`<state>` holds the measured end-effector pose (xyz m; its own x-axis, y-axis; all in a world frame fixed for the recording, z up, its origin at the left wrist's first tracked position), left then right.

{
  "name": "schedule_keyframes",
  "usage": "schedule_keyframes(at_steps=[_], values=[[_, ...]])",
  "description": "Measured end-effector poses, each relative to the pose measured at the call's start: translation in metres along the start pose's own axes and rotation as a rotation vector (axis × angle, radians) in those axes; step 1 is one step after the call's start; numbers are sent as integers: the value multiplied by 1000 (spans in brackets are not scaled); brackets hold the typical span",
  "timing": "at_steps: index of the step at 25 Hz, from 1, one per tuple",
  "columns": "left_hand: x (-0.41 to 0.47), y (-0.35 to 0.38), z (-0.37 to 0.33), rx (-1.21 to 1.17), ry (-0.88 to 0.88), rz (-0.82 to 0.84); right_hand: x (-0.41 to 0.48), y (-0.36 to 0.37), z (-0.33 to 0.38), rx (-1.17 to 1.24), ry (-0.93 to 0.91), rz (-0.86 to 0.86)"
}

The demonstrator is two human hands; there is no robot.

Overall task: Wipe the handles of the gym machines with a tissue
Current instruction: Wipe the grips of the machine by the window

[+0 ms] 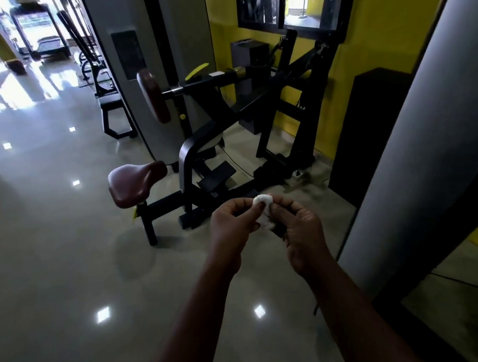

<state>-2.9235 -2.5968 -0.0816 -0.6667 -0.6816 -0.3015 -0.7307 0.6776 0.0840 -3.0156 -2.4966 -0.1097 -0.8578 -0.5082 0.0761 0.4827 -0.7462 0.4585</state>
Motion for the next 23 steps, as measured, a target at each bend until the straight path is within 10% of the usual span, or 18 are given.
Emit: schedule_keyframes(at_steps=[23], values=[[448,111,-154,111,-54,307,431,25,-25,-2,-135,-336]])
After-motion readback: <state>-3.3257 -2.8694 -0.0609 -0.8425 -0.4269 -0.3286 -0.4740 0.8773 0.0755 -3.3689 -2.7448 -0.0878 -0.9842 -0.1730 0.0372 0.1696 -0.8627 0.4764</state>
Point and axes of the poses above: each hand's wrist, its own x-axis towards the middle knuckle, its own y-axis out of the palm, z = x × y, the point moved 8 cm from there along x, towards the middle knuckle, and after that the axes turned 13 degrees about -y, right-handed, at the moved point
